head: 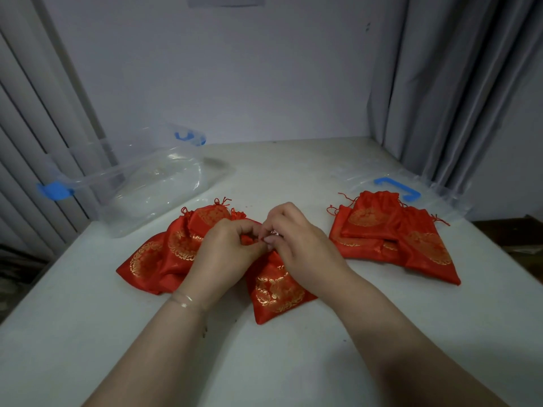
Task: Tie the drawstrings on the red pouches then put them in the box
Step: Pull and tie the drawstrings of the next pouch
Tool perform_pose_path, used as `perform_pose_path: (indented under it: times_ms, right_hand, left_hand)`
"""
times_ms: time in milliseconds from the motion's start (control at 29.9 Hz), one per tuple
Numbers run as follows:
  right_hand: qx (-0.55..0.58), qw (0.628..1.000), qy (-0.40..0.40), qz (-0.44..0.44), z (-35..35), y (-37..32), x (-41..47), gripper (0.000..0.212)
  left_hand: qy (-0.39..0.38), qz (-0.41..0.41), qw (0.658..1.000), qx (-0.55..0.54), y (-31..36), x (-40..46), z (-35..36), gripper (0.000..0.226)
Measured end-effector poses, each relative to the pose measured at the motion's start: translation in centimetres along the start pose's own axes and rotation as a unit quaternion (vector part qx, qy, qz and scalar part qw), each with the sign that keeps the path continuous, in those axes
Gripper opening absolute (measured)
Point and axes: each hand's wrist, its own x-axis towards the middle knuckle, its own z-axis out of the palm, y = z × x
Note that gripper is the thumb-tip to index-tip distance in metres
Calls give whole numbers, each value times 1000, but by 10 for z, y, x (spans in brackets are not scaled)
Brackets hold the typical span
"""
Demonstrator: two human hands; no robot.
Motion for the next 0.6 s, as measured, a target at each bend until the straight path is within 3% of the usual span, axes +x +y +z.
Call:
perform_pose_path:
  times_ms: [134, 201, 301, 401, 502, 602]
  right_hand:
    - [192, 976, 10, 101, -4, 4, 3, 22]
    - [204, 966, -30, 154, -6, 10, 3, 24]
    - [133, 971, -54, 191, -7, 16, 2, 20]
    - [56, 985, 0, 165, -10, 14, 2, 16]
    - [47, 993, 56, 94, -13, 8, 1, 19]
    - [78, 994, 27, 75, -13, 4, -1, 20]
  left_hand:
    - [-8, -38, 990, -136, 3, -1, -3, 15]
    - [-18, -54, 980, -193, 4, -1, -4, 15]
    - [-31, -69, 969, -237, 2, -1, -6, 14]
    - [-14, -97, 959, -268, 1, 0, -8, 13]
    - [18, -128, 952, -279, -3, 3, -9, 16]
    - [25, -147, 941, -305, -4, 4, -10, 15]
